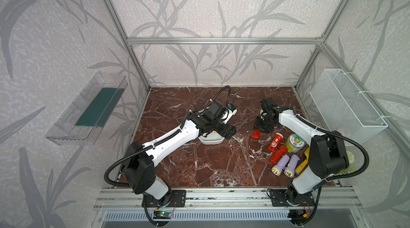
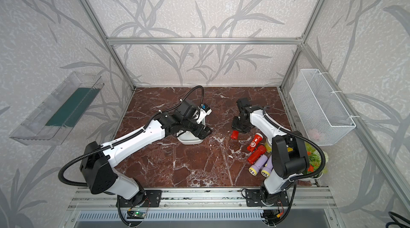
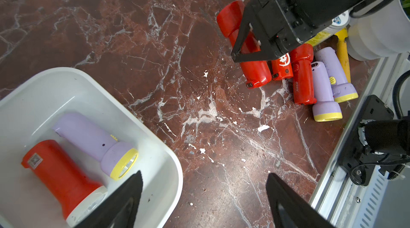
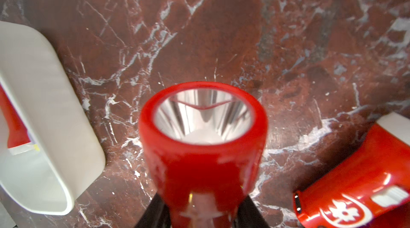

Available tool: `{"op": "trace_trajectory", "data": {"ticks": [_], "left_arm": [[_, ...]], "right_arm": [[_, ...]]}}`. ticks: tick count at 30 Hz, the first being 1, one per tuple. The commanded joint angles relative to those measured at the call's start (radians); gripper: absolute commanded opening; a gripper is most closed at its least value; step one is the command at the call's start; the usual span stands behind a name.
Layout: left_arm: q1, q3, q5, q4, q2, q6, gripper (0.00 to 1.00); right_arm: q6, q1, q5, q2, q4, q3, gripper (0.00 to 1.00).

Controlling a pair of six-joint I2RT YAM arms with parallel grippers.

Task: Put the flashlights into the storage boxes
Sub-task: Pick up the flashlight from the center of the board, then place the flashlight at the storage box.

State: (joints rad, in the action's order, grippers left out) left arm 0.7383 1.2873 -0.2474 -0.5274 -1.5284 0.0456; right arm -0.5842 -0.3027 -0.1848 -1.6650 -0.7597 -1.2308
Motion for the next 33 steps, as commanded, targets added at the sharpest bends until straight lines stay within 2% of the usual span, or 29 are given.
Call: {"op": "trace_trajectory", "data": {"ticks": [1, 21, 33], "left_arm": [[-0.022, -0.02, 0.032, 0.004, 0.046, -0.002, 0.9], [-0.176, -0.171, 0.078, -0.024, 0.277, 0.037, 0.9], [-0.218, -0.237, 0.123, -0.046, 0.383, 0.055, 0.9]], "right_arm": [[0.02, -0.029, -0.015, -0.036, -0.052, -0.065, 0.39], [0.043, -0.216, -0.049, -0.348, -0.167, -0.553, 0.39], [0.116, -0.311, -0.047, -0.606, -0.341, -0.969, 0.39]]}}
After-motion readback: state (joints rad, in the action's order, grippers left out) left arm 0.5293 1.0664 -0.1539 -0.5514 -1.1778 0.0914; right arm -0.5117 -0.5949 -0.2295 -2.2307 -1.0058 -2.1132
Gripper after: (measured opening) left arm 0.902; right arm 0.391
